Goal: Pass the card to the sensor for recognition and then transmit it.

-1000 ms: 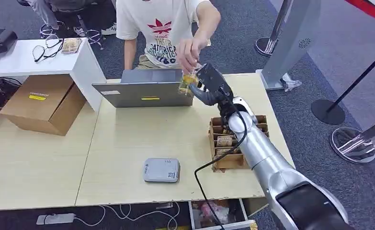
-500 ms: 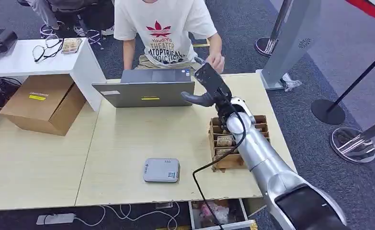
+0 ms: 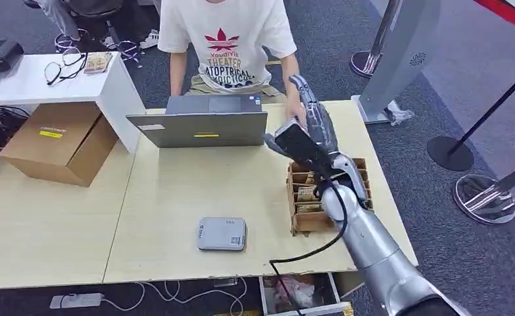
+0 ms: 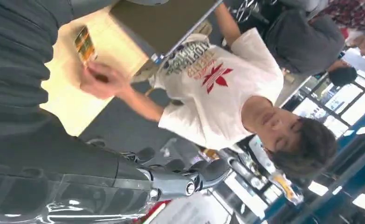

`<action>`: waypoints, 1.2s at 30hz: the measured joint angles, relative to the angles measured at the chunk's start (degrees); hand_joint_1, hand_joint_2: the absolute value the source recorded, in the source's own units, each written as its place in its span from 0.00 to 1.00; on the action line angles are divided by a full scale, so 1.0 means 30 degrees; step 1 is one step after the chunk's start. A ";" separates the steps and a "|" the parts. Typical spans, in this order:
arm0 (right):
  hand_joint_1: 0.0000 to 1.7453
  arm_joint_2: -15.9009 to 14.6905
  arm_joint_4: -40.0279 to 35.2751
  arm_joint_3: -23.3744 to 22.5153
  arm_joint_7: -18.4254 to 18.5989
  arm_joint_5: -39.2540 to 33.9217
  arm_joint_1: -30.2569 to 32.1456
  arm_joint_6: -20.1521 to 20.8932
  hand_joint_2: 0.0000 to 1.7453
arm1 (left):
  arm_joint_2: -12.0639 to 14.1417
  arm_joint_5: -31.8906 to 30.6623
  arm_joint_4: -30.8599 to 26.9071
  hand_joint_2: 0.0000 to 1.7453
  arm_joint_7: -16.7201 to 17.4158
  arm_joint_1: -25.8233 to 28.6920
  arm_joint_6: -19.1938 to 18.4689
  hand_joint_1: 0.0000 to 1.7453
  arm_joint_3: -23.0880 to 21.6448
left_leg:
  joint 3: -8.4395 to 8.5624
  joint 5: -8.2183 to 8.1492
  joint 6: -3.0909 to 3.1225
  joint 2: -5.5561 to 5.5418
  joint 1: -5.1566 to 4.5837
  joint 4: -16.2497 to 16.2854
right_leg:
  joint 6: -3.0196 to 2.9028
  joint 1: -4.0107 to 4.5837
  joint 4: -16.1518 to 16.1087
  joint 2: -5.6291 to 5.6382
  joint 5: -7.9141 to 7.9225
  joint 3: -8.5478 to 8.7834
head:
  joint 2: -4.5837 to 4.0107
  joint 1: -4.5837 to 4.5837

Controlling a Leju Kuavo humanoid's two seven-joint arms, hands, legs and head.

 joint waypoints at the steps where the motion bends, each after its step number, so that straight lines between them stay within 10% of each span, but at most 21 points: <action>1: 0.00 -0.0197 -0.0503 0.0000 0.0066 0.0598 0.0403 -0.0139 1.00 | -0.0036 -0.0175 -0.0175 0.00 0.0088 0.0061 0.0007 0.00 0.0000 | -0.0001 -0.0001 0.0000 -0.0001 0.0000 0.0000 | 0.0000 0.0000 0.0000 -0.0001 0.0000 0.0002 | 0.0000 0.0029; 13: 0.01 -0.2637 -0.3787 -0.0015 0.0976 0.4399 0.4080 -0.0116 1.00 | -0.0306 -0.1304 -0.1143 0.00 0.0583 0.0437 -0.0059 0.00 0.0510 | -0.0010 -0.0003 0.0002 0.0000 0.0000 -0.0001 | 0.0000 0.0000 0.0000 -0.0002 0.0000 -0.0003 | 0.0000 0.0007; 36: 0.25 -0.3788 -0.2978 -0.0342 0.1449 0.5360 0.5217 -0.0299 1.00 | -0.0430 -0.2411 -0.1515 0.00 0.0787 0.0683 -0.0598 0.00 0.1413 | -0.0010 -0.0002 0.0002 0.0003 0.0000 -0.0001 | 0.0001 0.0000 -0.0001 0.0000 0.0000 -0.0004 | 0.0000 0.0015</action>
